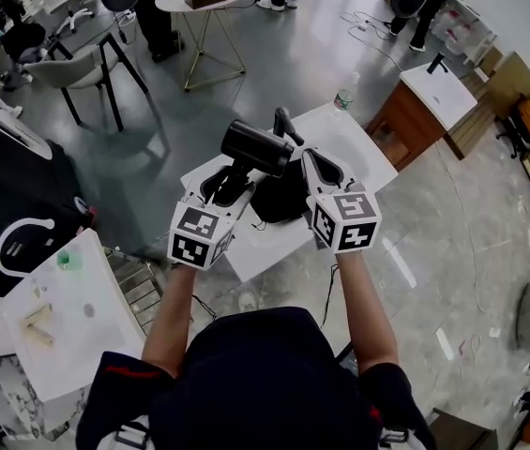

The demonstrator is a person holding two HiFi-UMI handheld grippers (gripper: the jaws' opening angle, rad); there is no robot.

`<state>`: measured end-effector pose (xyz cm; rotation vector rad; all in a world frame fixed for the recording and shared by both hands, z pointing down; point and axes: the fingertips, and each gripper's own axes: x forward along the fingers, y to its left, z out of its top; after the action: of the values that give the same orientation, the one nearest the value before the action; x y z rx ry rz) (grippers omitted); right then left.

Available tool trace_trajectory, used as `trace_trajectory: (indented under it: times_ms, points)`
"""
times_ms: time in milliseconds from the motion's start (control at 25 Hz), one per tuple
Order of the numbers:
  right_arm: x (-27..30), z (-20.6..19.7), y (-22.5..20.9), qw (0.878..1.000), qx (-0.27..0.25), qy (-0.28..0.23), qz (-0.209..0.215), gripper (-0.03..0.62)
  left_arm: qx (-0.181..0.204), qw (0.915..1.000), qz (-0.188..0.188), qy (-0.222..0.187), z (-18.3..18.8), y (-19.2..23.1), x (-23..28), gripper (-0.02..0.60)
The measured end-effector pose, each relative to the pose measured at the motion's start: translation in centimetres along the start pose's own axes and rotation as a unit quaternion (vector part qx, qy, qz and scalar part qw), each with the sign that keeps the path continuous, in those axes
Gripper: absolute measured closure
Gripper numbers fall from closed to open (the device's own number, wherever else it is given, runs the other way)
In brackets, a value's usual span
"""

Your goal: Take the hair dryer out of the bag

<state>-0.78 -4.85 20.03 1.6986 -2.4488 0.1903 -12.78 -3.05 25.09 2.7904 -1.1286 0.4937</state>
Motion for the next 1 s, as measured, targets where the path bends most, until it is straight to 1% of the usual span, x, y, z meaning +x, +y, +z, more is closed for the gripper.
trace_trajectory:
  times_ms: [120,240,480,720,1000]
  points:
    - [-0.8,0.6,-0.1,1.000,-0.006,-0.012,-0.002,0.560,0.014,0.9996,0.020,-0.016,1.3,0.0,-0.5,0.354]
    - [-1.8,1.0,-0.5,1.000,-0.011,-0.018,-0.001,0.560,0.008,0.9995,0.018,-0.026,1.9,-0.8,-0.6,0.354]
    - [-4.2,1.5,-1.1,0.999,-0.018,-0.028,0.014,0.560,0.001,0.9988,0.025,-0.041,3.6,-3.3,-1.2,0.354]
    - [-6.9,2.3,-1.5,0.999,-0.020,-0.033,0.024,0.560,0.002,0.9977,0.041,-0.053,5.0,-5.8,-2.3,0.354]
    - [-10.4,2.5,-1.6,0.998,-0.023,-0.044,0.034,0.560,0.001,0.9964,0.058,-0.062,5.6,-8.3,-4.2,0.354]
